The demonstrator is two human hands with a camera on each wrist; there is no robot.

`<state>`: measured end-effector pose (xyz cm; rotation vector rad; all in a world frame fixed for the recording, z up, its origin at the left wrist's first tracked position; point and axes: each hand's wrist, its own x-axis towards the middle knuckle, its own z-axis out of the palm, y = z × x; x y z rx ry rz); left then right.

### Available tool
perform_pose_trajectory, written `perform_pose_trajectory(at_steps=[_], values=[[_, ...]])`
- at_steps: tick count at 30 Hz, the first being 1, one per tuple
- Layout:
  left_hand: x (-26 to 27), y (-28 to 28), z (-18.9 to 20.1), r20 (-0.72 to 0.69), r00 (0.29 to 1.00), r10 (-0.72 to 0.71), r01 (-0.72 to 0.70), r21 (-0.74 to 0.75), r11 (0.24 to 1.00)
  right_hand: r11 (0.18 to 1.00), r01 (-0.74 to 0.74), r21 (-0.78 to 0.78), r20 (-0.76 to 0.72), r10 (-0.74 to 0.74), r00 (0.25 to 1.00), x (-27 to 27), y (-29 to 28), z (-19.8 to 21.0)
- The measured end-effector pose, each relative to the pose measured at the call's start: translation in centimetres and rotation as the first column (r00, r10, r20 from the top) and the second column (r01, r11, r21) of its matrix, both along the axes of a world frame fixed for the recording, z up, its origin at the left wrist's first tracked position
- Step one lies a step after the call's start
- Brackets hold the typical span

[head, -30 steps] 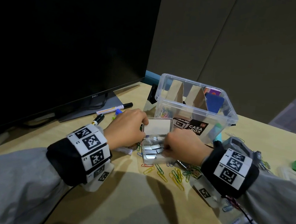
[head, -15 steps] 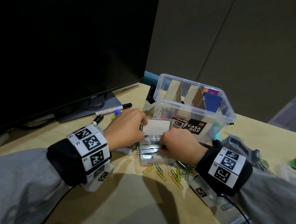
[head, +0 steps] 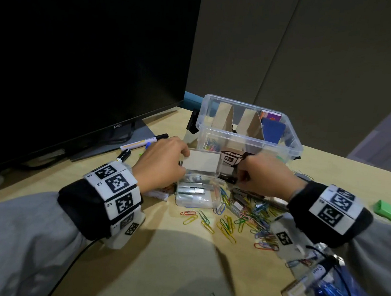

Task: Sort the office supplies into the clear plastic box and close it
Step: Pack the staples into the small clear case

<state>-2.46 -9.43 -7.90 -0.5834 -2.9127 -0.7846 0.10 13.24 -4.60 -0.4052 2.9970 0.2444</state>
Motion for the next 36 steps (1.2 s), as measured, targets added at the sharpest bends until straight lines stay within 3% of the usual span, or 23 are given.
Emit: perform_pose_trajectory(at_steps=[4,9,14,19,22,27,29,32,36], values=[[-0.3,0.2,0.0,-0.006,1.000,0.019,-0.019,-0.009,1.000,0.996,0.080,0.041,0.187,-0.086,0.979,0.8,0.6,-0.7],[-0.5,0.3,-0.1,0.003,1.000,0.031,-0.031,-0.050,0.998,0.992,0.112,0.066,0.263,-0.126,0.956,0.7,0.1,-2.2],[-0.1,0.5,0.1,-0.013,0.999,0.040,-0.041,-0.094,0.995,0.990,0.113,-0.086,0.260,-0.087,0.962,0.4,-0.1,-2.5],[0.8,1.3,0.7,-0.131,0.991,0.012,-0.016,-0.025,1.000,0.946,0.148,-0.289,0.211,-0.088,0.973,-0.3,1.3,-1.7],[1.3,2.4,1.0,-0.116,0.992,-0.053,0.055,0.006,0.998,0.918,0.169,-0.358,0.211,-0.097,0.973,-0.6,2.3,-1.2],[1.5,4.7,1.2,0.010,0.969,-0.248,0.245,0.127,0.961,0.776,0.234,-0.586,0.277,-0.079,0.958,-0.1,2.9,-0.3],[1.6,5.5,1.2,0.086,0.945,-0.316,0.297,0.177,0.938,0.750,0.172,-0.639,0.251,-0.009,0.968,0.0,2.8,0.0],[1.6,6.5,1.2,0.182,0.930,-0.318,0.257,0.295,0.920,0.786,0.033,-0.617,0.134,0.064,0.989,0.2,2.4,0.2],[1.1,6.5,1.0,0.240,0.938,-0.250,0.107,0.485,0.868,0.733,0.005,-0.680,0.051,0.040,0.998,0.1,2.2,-0.1]])
